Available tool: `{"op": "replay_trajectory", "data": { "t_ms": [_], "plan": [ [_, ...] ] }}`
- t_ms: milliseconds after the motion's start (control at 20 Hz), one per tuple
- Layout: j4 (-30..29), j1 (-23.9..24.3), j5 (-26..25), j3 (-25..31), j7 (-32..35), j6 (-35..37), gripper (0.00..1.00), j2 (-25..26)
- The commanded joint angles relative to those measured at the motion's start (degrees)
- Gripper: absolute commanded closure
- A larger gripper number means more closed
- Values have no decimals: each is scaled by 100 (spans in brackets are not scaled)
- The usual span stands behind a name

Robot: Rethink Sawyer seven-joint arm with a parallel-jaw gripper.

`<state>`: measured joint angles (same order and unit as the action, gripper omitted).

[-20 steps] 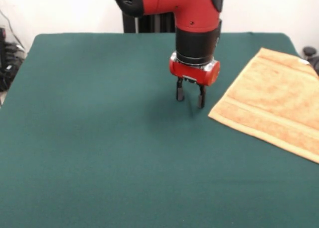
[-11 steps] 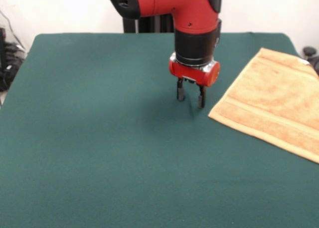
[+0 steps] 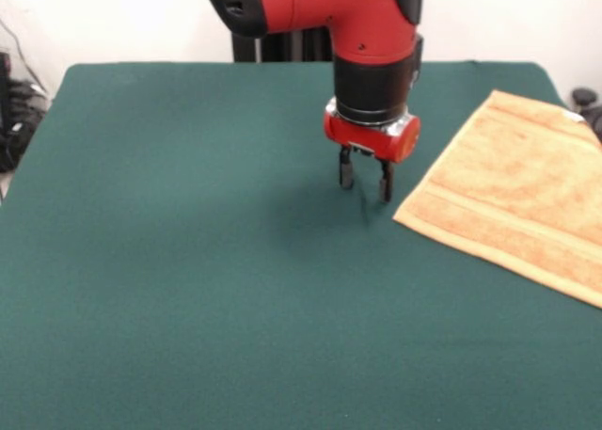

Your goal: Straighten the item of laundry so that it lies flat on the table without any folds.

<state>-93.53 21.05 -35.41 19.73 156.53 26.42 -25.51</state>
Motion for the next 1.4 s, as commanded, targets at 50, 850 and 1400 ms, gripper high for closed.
{"op": "replay_trajectory", "data": {
  "t_ms": [50,850,1400],
  "plan": [
    [-879,-222,793,1511,-952,669,0,977],
    [-1073,-604,2075,1567,-95,987,0,383],
    [-306,-1380,2022,959,162,652,0,808]
  ]
}}
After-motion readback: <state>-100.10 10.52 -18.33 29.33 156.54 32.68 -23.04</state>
